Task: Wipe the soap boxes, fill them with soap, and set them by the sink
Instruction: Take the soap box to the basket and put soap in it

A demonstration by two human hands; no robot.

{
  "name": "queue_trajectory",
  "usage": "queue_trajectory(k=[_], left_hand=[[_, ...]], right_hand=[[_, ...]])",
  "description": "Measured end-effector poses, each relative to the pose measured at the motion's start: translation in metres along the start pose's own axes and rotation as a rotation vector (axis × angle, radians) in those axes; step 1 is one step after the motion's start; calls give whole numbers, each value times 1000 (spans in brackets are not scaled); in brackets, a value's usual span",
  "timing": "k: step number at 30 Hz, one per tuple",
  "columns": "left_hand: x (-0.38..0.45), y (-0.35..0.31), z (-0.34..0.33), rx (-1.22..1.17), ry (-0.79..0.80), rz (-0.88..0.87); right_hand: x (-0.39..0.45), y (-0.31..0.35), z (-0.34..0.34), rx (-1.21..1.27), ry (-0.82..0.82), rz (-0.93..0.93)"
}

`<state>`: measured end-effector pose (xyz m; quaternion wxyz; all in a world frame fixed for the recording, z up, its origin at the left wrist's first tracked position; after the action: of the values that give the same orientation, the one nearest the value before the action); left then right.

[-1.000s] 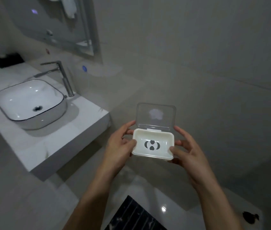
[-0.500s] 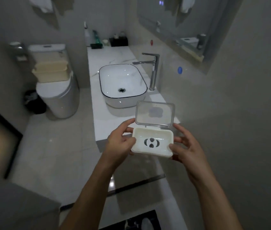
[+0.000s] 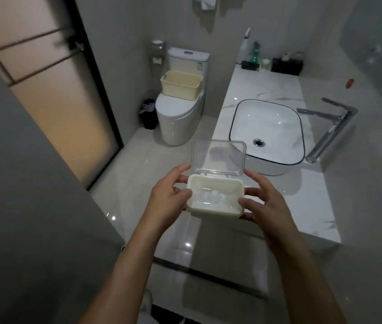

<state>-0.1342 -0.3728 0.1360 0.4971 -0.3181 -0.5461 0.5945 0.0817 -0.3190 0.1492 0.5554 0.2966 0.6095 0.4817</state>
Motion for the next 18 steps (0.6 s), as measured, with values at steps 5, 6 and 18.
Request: queue_trajectory(k=[5,6,18], left_hand=[[38,17,41,73,-75,-2],[48,21,51,78,-84,-2],[181,69,173,82,-40,-6]], right_hand=[[46,17,-47,-19,60,11],[56,21,-59,-22,67,14],[162,81,-193,11,66,21]])
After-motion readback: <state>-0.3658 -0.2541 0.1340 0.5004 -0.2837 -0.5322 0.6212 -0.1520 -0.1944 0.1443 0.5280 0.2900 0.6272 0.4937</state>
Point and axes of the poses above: each hand's wrist, its own x-axis towards the middle knuckle, its own z-axis out of the back of the hand, y = z × x, the point moved 2 cm from there along x, towards the middle knuckle, and after that the axes turned 14 degrees about -z, right-handed, at the moved point
